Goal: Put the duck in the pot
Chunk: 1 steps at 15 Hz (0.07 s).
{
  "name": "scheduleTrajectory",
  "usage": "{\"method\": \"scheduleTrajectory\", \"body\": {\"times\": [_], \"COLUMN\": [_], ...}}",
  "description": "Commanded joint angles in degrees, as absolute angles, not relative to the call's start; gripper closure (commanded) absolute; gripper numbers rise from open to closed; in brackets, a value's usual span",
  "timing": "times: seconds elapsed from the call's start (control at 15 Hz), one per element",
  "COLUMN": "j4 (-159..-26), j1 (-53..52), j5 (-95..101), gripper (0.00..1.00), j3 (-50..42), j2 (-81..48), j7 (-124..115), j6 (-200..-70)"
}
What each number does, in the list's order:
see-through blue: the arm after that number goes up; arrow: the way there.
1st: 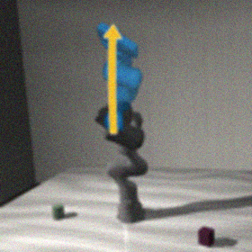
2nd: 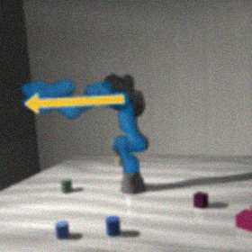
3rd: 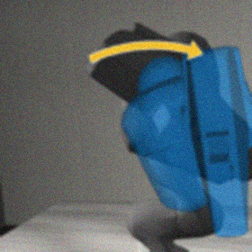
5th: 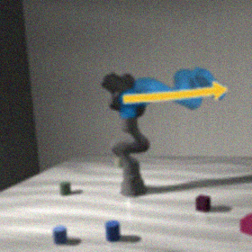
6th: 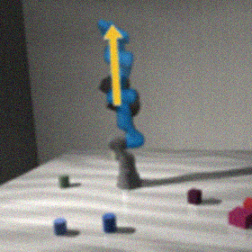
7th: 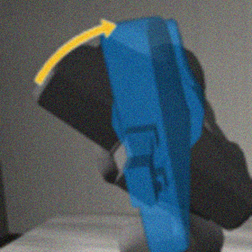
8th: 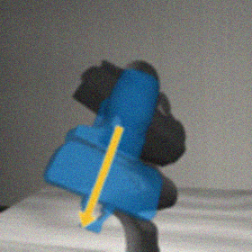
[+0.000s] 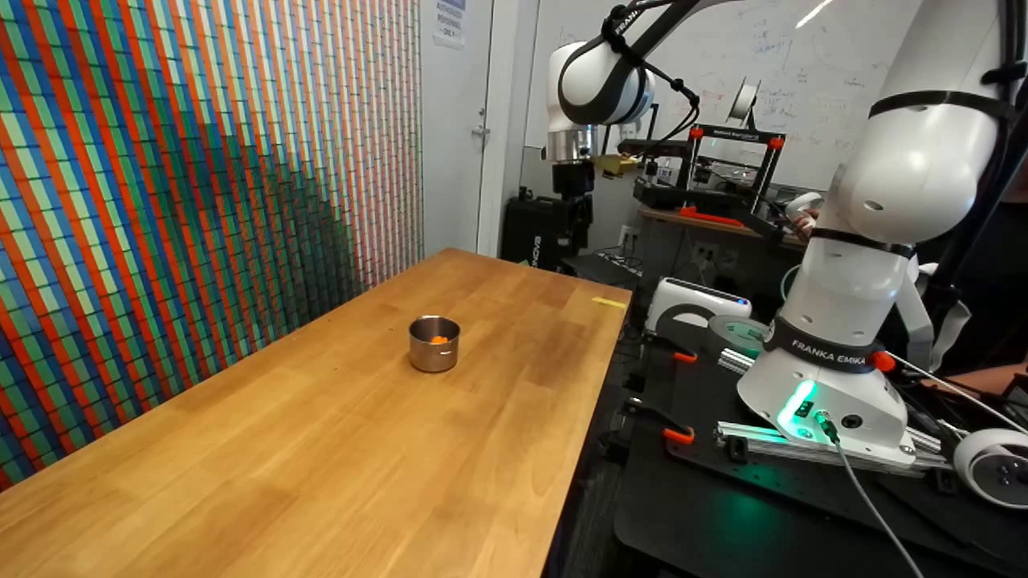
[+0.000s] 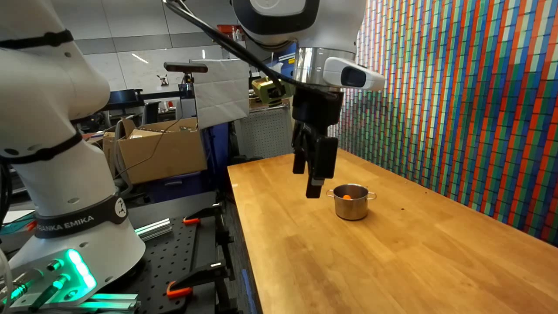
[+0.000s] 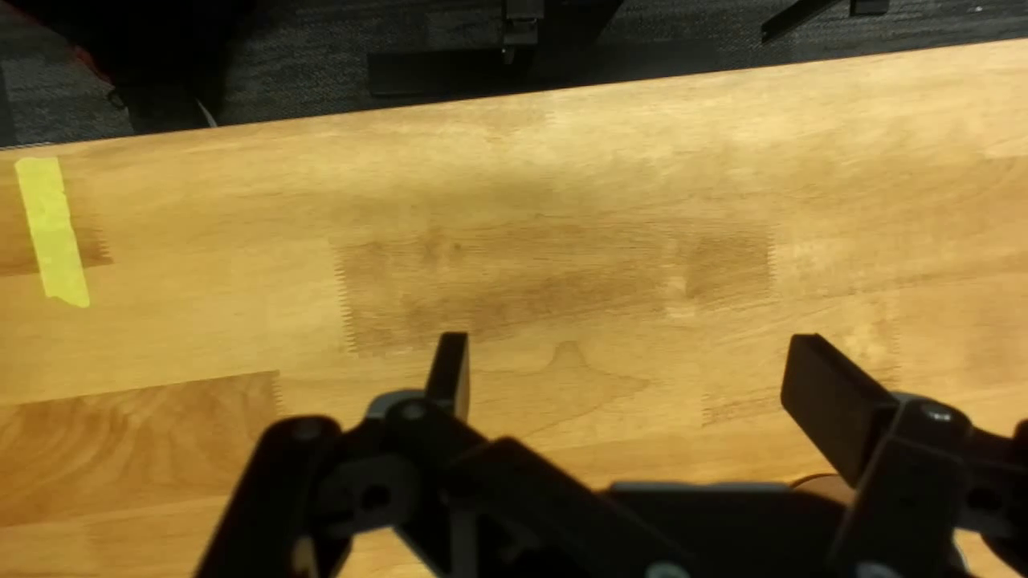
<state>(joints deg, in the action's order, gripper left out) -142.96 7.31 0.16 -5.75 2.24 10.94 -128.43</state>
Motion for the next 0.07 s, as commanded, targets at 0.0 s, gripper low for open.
{"method": "scheduleTrajectory", "body": {"times": [0.0], "j4": [-142.91], "j1": [6.94], "j5": [0.17], "gripper": [0.0], "j3": [-6.11], "j2": [2.25], "j7": [10.9], "j6": [-128.34]}}
